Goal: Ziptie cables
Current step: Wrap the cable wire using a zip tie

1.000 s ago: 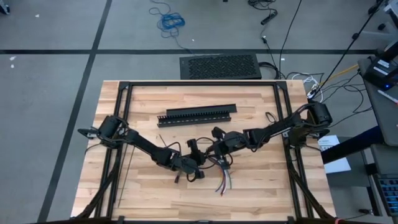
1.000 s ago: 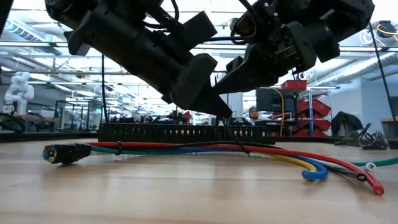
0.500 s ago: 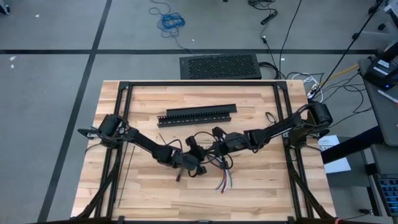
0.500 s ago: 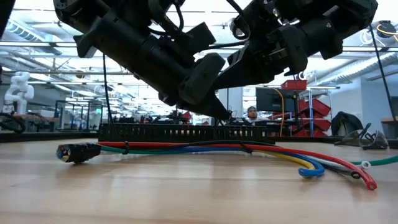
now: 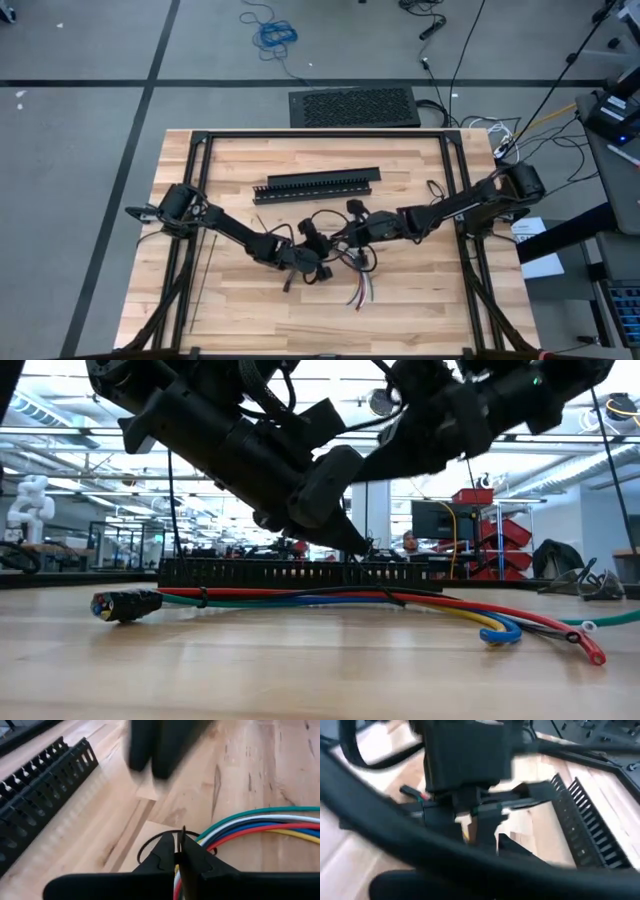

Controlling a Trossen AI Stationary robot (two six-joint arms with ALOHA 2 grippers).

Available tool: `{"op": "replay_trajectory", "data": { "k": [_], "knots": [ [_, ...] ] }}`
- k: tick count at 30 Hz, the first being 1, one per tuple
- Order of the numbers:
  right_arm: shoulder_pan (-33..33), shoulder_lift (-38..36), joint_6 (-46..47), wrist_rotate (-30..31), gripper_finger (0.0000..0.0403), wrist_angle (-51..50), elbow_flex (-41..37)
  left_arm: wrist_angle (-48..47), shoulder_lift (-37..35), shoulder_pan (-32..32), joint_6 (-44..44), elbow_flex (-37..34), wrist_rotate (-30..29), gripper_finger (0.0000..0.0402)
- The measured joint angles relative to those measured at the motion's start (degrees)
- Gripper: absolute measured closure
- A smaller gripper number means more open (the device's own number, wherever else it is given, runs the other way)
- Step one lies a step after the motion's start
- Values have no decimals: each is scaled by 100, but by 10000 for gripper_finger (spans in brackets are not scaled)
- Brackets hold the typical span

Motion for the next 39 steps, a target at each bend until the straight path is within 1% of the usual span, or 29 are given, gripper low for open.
{"op": "replay_trajectory", "data": {
  "k": [2,4,9,12,15,17,19,21,24,25,31,36,39],
  "knots": [
    [-1,-141,98,-183,369,-222,2,-1,0,-4,-6,0,14,389],
    [-4,-91,224,-479,346,-290,2,-1,0,-2,-4,0,54,388],
    [0,480,338,-633,294,100,0,-1,0,6,-1,0,137,394],
    [0,722,345,-635,277,489,2,-9,2,4,-1,0,156,394],
    [-4,782,345,-632,272,572,0,-26,11,4,-1,-4,199,394],
    [-6,781,339,-635,275,601,1,-17,11,4,0,-4,199,394],
    [-22,780,335,-639,289,597,0,-21,11,6,0,-4,197,394],
    [-50,778,333,-658,319,595,1,-21,11,7,1,-4,193,394],
    [-85,777,290,-648,380,563,0,-12,11,11,-4,-4,194,394],
    [-92,777,245,-645,391,560,0,1,11,9,-5,-4,195,394],
    [-118,776,253,-574,402,510,2,8,11,8,-6,-4,195,390],
    [-112,775,138,-387,402,464,2,1,11,-6,-4,-2,256,340],
    [-107,775,87,-309,403,414,2,-2,11,-2,-4,-2,272,322]
  ]
}}
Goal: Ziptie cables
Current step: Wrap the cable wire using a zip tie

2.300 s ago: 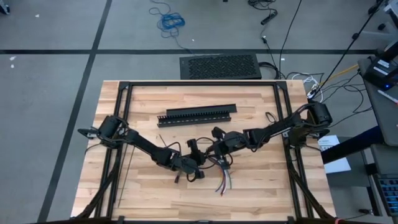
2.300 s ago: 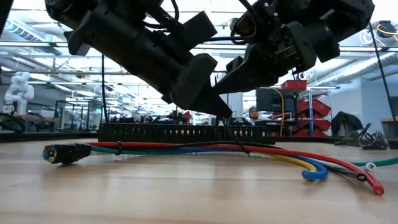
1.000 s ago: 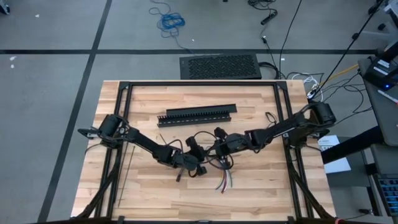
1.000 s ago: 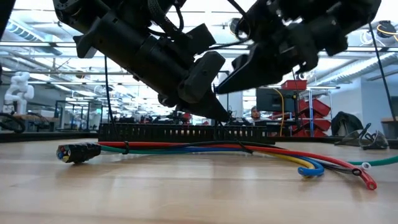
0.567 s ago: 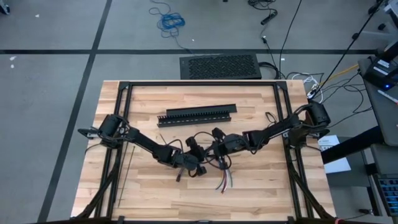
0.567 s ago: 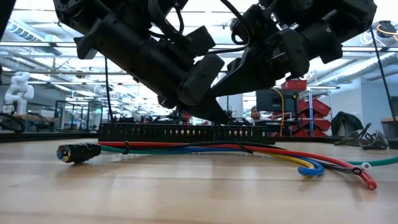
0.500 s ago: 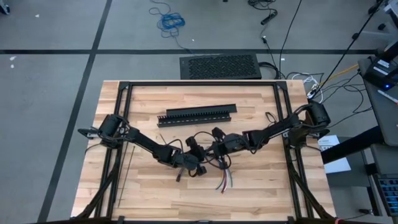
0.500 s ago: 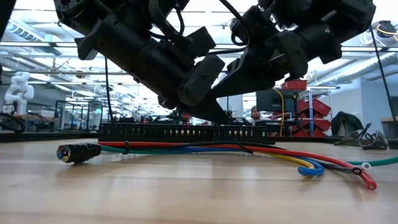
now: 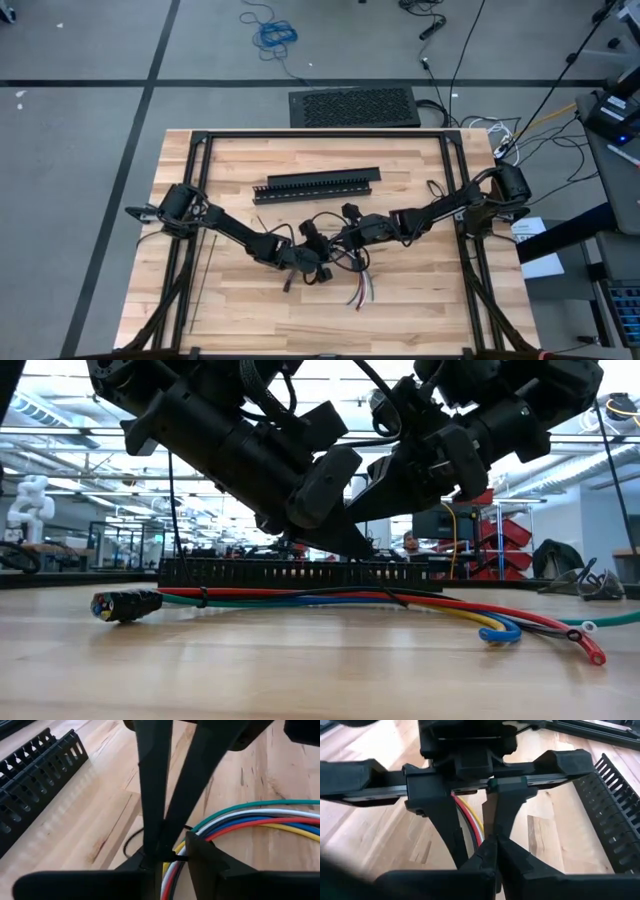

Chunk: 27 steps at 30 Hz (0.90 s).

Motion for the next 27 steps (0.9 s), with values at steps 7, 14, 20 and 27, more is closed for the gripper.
{"op": "replay_trajectory", "data": {
  "k": [7,14,20,27],
  "knots": [
    [-2,-138,-21,13,403,-179,-2,16,-2,-7,6,7,10,315],
    [16,-310,-63,24,403,-337,-4,-2,-11,-28,8,11,-330,314],
    [28,-312,-57,27,403,-413,-4,-37,-11,-101,6,9,-717,313],
    [53,-312,-54,-29,403,-411,-4,88,-9,-122,44,5,-883,313]
  ]
}}
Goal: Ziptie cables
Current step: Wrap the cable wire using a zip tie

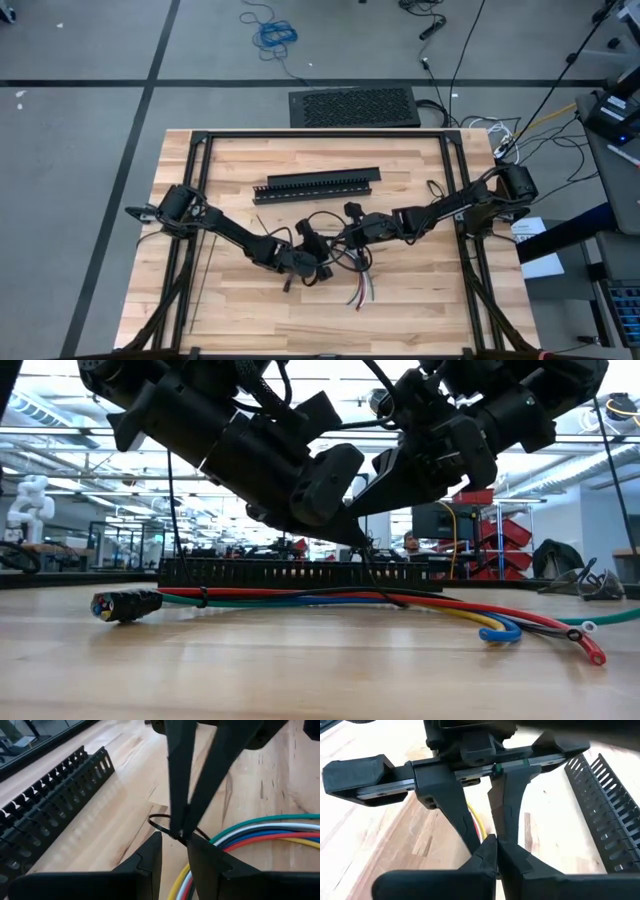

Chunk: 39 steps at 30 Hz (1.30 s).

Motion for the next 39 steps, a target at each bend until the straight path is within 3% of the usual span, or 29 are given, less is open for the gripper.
{"op": "replay_trajectory", "data": {
  "k": [10,18,39],
  "knots": [
    [91,-2,37,-114,403,45,0,264,7,6,553,48,141,316],
    [91,-2,17,-135,403,88,0,252,7,7,564,54,277,391],
    [28,-1257,-580,832,402,-897,264,339,13,-2,557,63,537,401]
  ]
}}
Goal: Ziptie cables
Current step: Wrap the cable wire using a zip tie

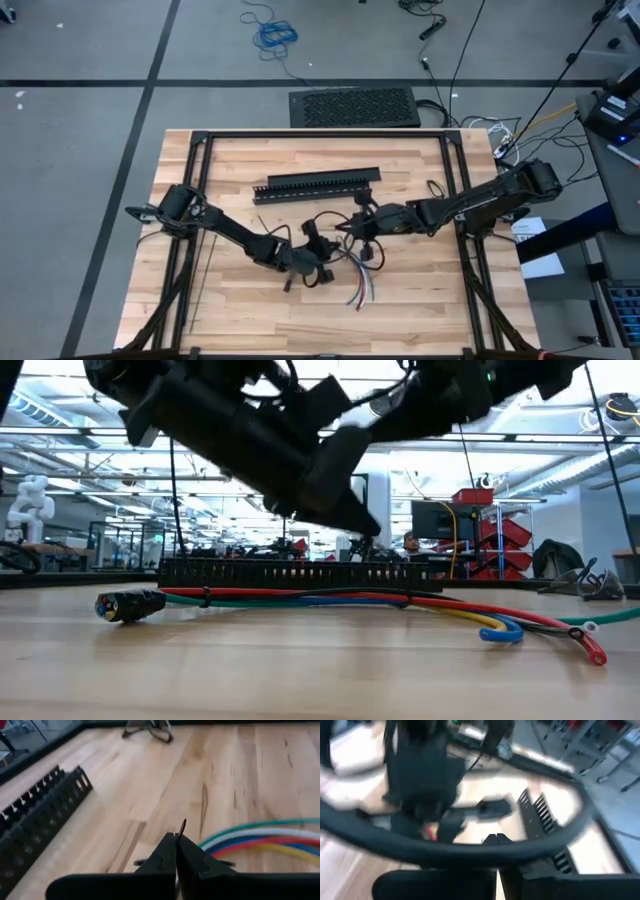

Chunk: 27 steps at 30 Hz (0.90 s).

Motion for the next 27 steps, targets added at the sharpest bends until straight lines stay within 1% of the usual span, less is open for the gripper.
{"op": "replay_trajectory", "data": {
  "k": [3,5,8,10,16,19,21,23,25,27],
  "knots": [
    [-31,16,184,-60,402,-396,-1,16,2,-11,4,-7,-2,401],
    [-28,67,318,-424,402,-695,-24,27,0,-7,4,-7,-14,401],
    [-19,167,596,-1079,388,-689,-19,25,0,-2,4,-7,-33,401],
    [-22,305,677,-1278,365,-665,-27,31,0,-4,4,-7,-35,401],
    [-46,785,818,-1407,278,-180,-29,33,0,-7,4,-7,-35,401],
    [-69,920,829,-1441,259,-5,-30,33,0,-4,4,-7,-37,401],
    [-94,993,832,-1443,259,58,-30,33,0,-4,4,-7,-35,401],
    [-106,1018,829,-1443,268,20,-34,33,0,-4,4,-7,-34,401],
    [-137,1014,817,-1460,287,52,-30,34,-2,-4,4,-5,-33,401],
    [-170,1014,811,-1484,316,41,-30,26,-2,-4,2,-5,-35,401]
  ]
}}
